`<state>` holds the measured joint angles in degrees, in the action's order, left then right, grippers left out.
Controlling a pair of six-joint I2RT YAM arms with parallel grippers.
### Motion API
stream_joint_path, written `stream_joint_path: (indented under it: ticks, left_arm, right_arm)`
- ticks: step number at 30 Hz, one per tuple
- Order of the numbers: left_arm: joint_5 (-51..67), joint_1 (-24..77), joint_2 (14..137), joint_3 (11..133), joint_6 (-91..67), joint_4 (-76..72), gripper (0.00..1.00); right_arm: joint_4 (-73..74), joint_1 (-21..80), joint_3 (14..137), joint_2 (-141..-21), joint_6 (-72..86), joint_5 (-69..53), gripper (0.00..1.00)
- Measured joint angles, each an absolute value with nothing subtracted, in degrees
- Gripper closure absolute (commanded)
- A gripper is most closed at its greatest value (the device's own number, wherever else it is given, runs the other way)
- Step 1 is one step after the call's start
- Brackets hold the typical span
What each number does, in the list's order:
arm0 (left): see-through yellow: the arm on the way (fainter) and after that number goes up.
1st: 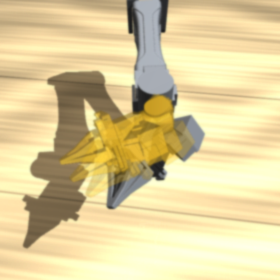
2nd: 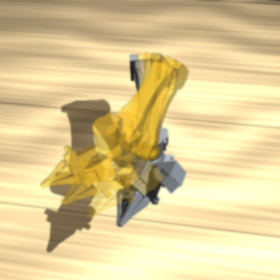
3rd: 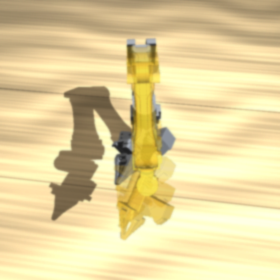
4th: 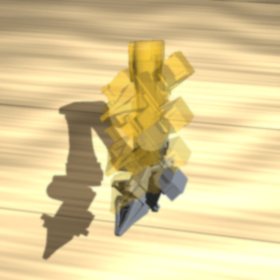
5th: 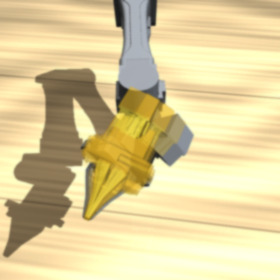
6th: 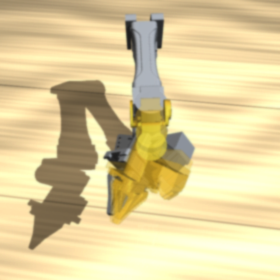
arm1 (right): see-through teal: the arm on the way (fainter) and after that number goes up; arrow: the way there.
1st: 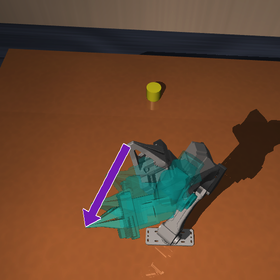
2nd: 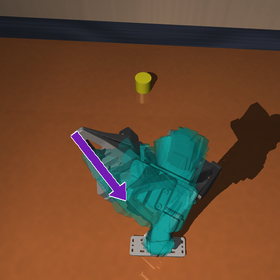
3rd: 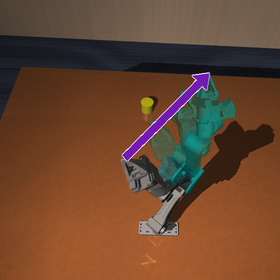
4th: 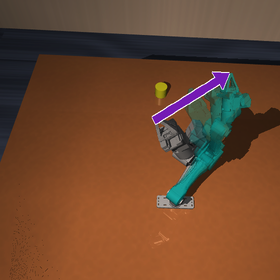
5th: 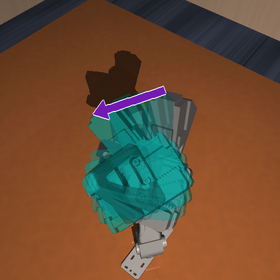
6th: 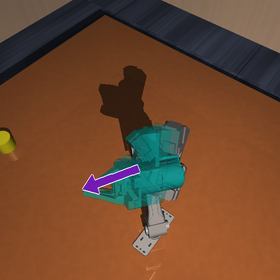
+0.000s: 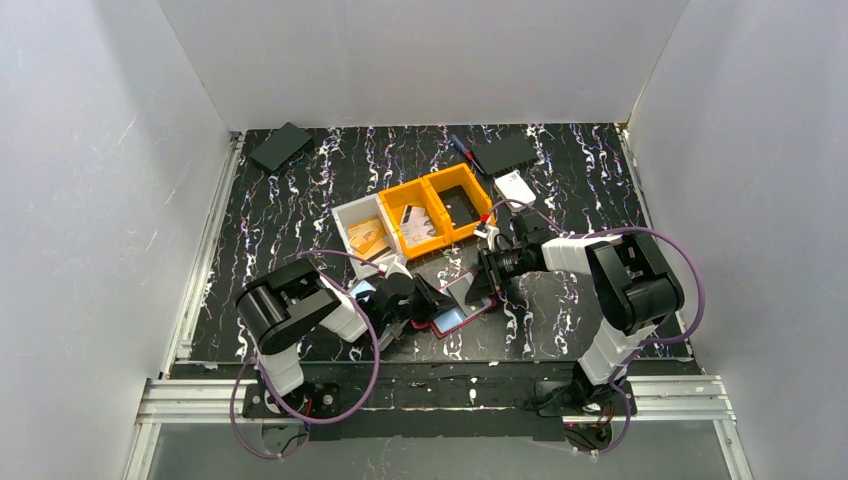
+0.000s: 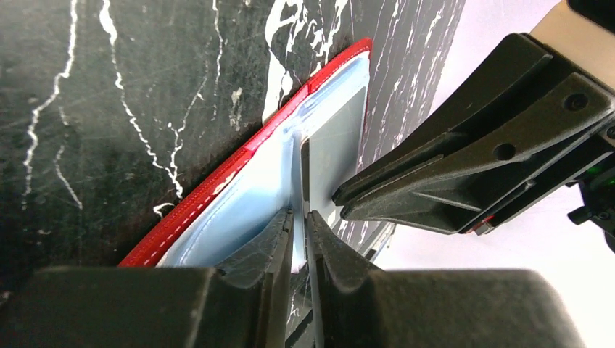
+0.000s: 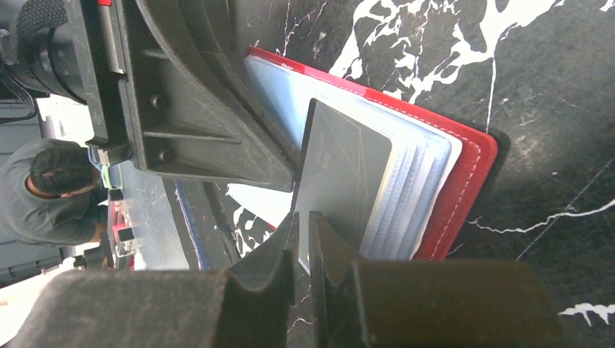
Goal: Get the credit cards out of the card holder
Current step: Remove the credit card from the card holder.
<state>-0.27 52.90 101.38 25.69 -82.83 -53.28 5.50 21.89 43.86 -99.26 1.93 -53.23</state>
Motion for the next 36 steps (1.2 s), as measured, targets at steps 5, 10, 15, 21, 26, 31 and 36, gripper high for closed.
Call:
stream_joint_path:
  ticks: [5, 10, 15, 21, 26, 31, 36]
  left_arm:
    - [-0.6, 52.7, 102.7, 24.5, -83.2, -56.2, 1.0]
    - [-0.7, 52.0, 102.7, 23.6, -83.0, -57.7, 1.0]
    - [-0.6, 51.8, 102.7, 23.1, -82.0, -58.5, 1.0]
    - [-0.1, 51.6, 102.7, 23.1, -80.4, -58.7, 1.0]
    - [0.4, 51.5, 102.7, 23.2, -79.3, -58.7, 1.0]
    - [0.6, 51.4, 102.7, 23.3, -78.5, -58.7, 0.99]
    - [1.1, 51.4, 102.7, 23.4, -77.8, -58.6, 0.93]
  right_arm:
    - [7.2, 21.9, 44.8, -99.3, 0.4, -53.0, 0.78]
    - [9.3, 20.6, 45.6, -98.3, -1.8, -52.8, 0.73]
    - [8.2, 16.6, 45.5, -94.0, -1.7, -51.0, 0.72]
    - [7.4, 16.2, 45.5, -94.4, -1.7, -50.4, 0.72]
    - [7.4, 16.4, 45.5, -96.5, -1.5, -50.8, 0.72]
    - [7.4, 17.2, 45.5, -98.0, -1.4, -51.1, 0.72]
    - [7.4, 17.8, 45.5, -98.6, -1.0, -51.5, 0.73]
